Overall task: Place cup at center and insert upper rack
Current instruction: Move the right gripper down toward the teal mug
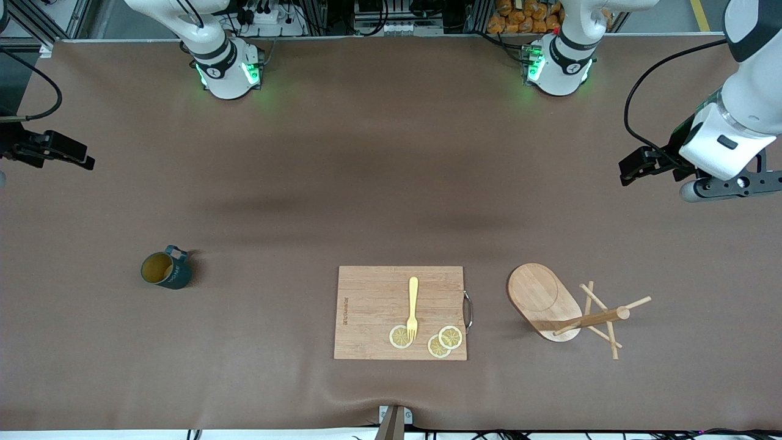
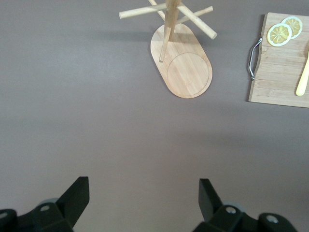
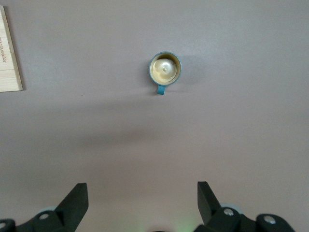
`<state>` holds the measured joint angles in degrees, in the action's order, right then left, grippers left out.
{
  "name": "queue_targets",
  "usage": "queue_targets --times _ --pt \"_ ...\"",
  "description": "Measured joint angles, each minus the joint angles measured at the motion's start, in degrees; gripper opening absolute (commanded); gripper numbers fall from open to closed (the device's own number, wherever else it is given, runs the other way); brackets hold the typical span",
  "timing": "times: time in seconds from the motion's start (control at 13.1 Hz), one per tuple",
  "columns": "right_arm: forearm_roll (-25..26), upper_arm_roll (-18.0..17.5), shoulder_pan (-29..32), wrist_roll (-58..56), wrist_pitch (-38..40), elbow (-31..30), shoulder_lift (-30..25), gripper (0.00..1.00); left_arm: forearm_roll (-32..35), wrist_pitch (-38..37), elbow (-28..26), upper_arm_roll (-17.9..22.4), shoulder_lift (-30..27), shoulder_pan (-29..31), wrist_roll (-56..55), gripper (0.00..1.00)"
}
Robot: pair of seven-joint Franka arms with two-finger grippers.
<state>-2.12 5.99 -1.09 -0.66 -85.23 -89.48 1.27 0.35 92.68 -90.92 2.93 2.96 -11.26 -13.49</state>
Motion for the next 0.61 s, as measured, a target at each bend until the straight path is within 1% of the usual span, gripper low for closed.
queue_targets --times 0.46,0.61 --pt "1.0 -0.1 -0.1 0.0 -0.5 0.0 0.0 1.00 0.0 -0.1 0.0 -0.1 0.0 0.0 0.0 1.00" --pt "1.1 -0.2 -0.1 0.0 -3.3 -0.1 0.2 1.00 0.0 -0.3 -0.1 -0.5 0.1 -0.3 -0.1 1.00"
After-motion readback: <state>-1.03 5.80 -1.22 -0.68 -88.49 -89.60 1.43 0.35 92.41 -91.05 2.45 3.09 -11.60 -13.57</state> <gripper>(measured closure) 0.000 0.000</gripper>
